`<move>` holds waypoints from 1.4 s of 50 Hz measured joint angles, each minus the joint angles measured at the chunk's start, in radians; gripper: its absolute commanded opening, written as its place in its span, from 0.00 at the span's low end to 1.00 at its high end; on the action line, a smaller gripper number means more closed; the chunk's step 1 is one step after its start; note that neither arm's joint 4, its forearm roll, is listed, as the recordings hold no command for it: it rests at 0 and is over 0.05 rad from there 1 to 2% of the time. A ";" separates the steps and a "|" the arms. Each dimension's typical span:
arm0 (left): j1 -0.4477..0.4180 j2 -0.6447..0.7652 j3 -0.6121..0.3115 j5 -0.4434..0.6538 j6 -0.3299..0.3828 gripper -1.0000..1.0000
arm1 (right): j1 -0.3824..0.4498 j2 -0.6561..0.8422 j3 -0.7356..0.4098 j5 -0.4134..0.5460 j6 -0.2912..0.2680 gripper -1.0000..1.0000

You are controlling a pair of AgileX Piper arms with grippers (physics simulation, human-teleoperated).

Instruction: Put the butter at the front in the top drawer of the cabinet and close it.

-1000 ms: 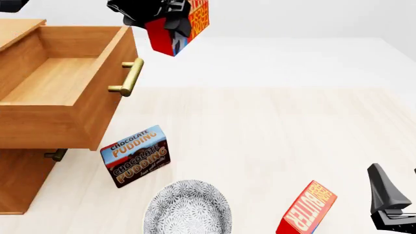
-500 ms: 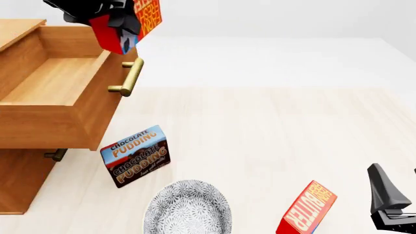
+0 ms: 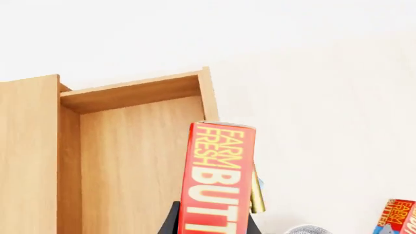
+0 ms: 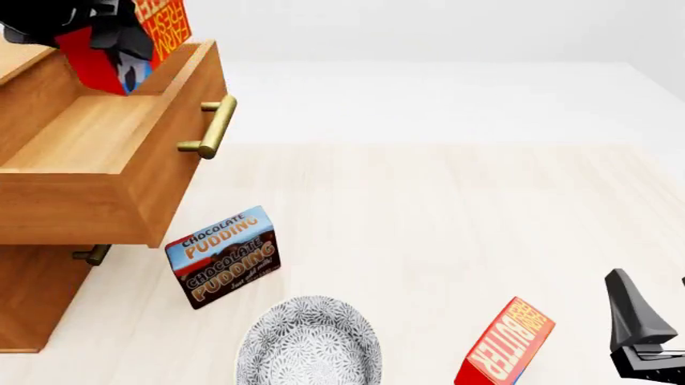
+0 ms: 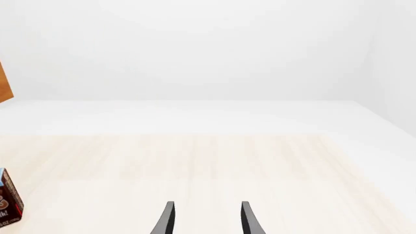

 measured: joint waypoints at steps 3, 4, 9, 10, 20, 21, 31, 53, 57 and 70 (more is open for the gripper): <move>0.023 -0.015 0.014 0.000 -0.001 0.00 | 0.000 0.000 0.000 0.000 0.000 1.00; 0.030 -0.019 0.018 0.000 -0.002 0.00 | 0.000 0.001 0.000 -0.001 0.000 1.00; 0.058 -0.039 0.042 0.000 -0.011 0.00 | 0.000 0.000 0.000 0.000 0.000 1.00; 0.063 -0.043 0.048 0.000 -0.014 0.00 | 0.000 0.000 0.000 0.000 0.000 1.00; 0.114 -0.075 0.093 0.000 -0.040 0.00 | 0.000 -0.001 0.000 0.001 0.000 1.00; 0.118 -0.078 0.096 0.000 -0.042 0.00 | 0.000 -0.001 0.000 0.001 0.000 1.00; 0.160 -0.093 0.124 0.000 -0.062 0.00 | 0.000 -0.001 -0.001 0.002 0.000 1.00; 0.184 -0.041 0.133 0.000 -0.070 0.00 | 0.000 -0.001 -0.001 0.002 0.000 1.00; 0.189 -0.028 0.133 0.000 -0.065 0.00 | 0.000 -0.001 -0.001 0.002 0.000 1.00; 0.212 -0.009 0.149 0.000 -0.049 0.00 | 0.000 -0.001 -0.001 0.002 0.000 1.00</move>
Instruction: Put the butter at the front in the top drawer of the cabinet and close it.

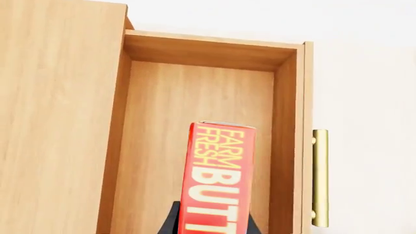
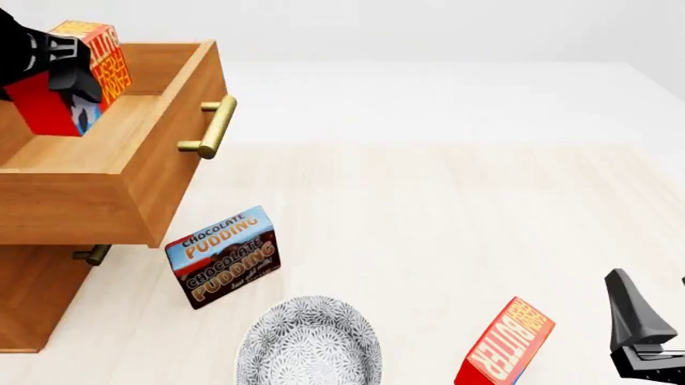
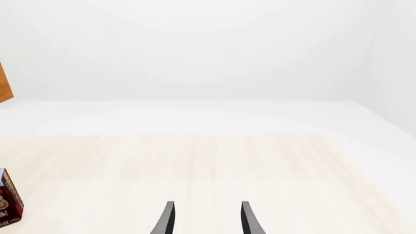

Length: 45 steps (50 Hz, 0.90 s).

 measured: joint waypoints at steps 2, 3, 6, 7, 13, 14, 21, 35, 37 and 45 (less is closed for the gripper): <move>0.006 0.000 0.002 0.000 0.002 0.00 | 0.000 0.000 0.000 0.000 0.000 1.00; 0.008 0.000 0.003 0.000 0.003 0.00 | 0.000 0.000 0.000 0.000 0.000 1.00; 0.012 0.001 0.005 0.000 0.002 0.00 | 0.000 0.000 0.000 0.000 0.000 1.00; 0.012 0.001 0.006 0.000 0.001 0.00 | 0.000 0.000 0.000 0.000 0.000 1.00; 0.015 0.004 0.010 0.000 -0.004 0.00 | 0.000 0.000 0.000 0.000 0.000 1.00; 0.015 0.004 0.010 0.000 -0.006 0.00 | 0.000 0.000 0.000 0.000 0.000 1.00; 0.019 0.011 0.015 -0.004 -0.010 0.00 | 0.000 0.000 0.000 0.000 0.000 1.00; 0.036 0.021 0.048 -0.035 -0.010 0.00 | 0.000 0.000 0.000 0.000 0.000 1.00; 0.039 0.021 0.052 -0.039 -0.009 0.00 | 0.000 0.000 0.000 0.000 0.000 1.00; 0.038 0.024 0.081 -0.063 -0.014 0.00 | 0.000 0.000 0.000 0.000 0.000 1.00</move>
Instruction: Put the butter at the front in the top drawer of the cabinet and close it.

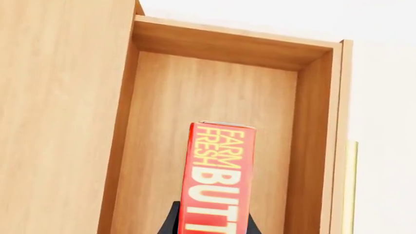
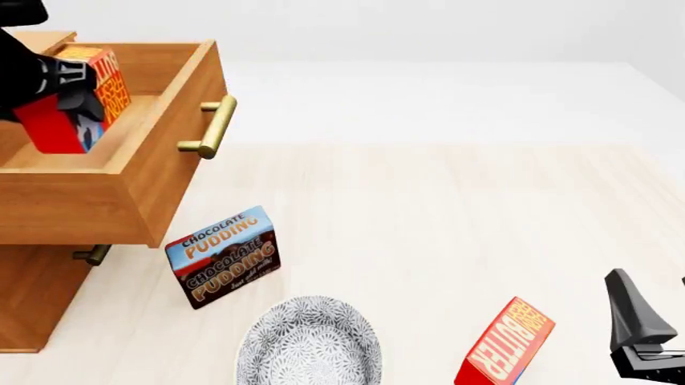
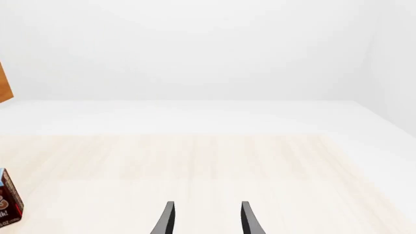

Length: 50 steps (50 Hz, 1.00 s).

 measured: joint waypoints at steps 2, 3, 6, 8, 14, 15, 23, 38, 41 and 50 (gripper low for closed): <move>0.000 0.001 0.007 -0.006 -0.001 0.00 | 0.000 0.000 0.000 0.000 0.000 1.00; -0.001 0.002 0.010 -0.009 -0.003 0.00 | 0.000 0.000 0.000 0.000 0.000 1.00; -0.003 0.003 0.021 -0.020 -0.006 0.00 | 0.000 0.000 0.000 0.000 0.000 1.00; -0.005 0.005 0.028 -0.027 -0.008 0.00 | 0.000 0.000 0.000 0.000 0.000 1.00; -0.013 0.011 0.053 -0.052 -0.018 0.00 | 0.000 0.000 0.000 0.000 0.000 1.00; -0.014 0.012 0.056 -0.056 -0.020 0.00 | 0.000 0.000 0.000 0.000 0.000 1.00; -0.020 0.017 0.082 -0.085 -0.029 0.00 | 0.000 0.000 0.000 0.000 0.000 1.00; -0.024 0.025 0.119 -0.128 -0.036 0.00 | 0.000 0.000 0.000 0.000 0.000 1.00; -0.025 0.024 0.122 -0.133 -0.038 0.00 | 0.000 0.000 0.000 0.000 0.000 1.00; -0.029 0.022 0.131 -0.144 -0.042 1.00 | 0.000 0.000 0.000 0.000 0.000 1.00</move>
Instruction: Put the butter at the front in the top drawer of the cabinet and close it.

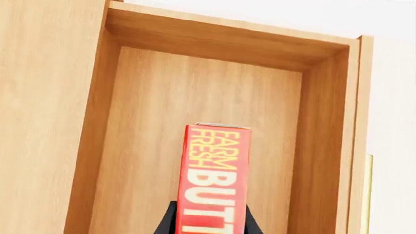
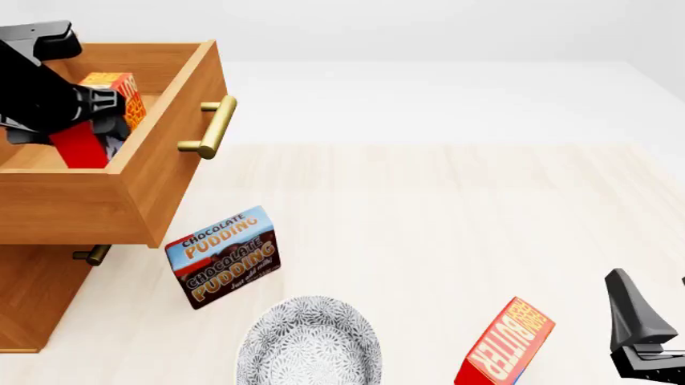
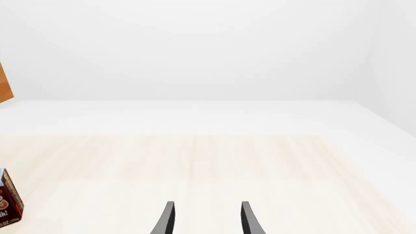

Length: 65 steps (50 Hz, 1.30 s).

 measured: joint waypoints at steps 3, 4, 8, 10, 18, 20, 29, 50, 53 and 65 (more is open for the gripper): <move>-0.003 0.003 0.002 -0.001 0.003 1.00 | 0.000 0.000 0.000 0.000 0.000 1.00; -0.004 0.003 0.003 -0.002 0.004 1.00 | 0.000 0.000 0.000 0.000 0.000 1.00; -0.004 0.005 -0.001 0.001 0.009 1.00 | 0.000 0.000 0.000 0.000 0.000 1.00; -0.003 0.005 -0.005 0.005 0.012 1.00 | 0.000 0.000 0.000 0.000 0.000 1.00; 0.004 0.004 -0.029 0.027 0.026 1.00 | 0.000 0.000 0.000 0.000 0.000 1.00; 0.006 0.003 -0.034 0.032 0.030 1.00 | 0.000 0.000 0.000 0.000 0.000 1.00; 0.011 -0.005 -0.045 0.048 0.041 1.00 | 0.000 0.000 0.000 0.000 0.000 1.00; 0.015 -0.052 -0.040 0.080 0.057 1.00 | 0.000 0.000 0.000 0.000 0.000 1.00; 0.015 -0.064 -0.038 0.086 0.059 1.00 | 0.000 0.000 0.000 0.000 0.000 1.00; 0.006 -0.119 -0.023 0.111 0.064 1.00 | 0.000 0.000 0.000 0.000 0.000 1.00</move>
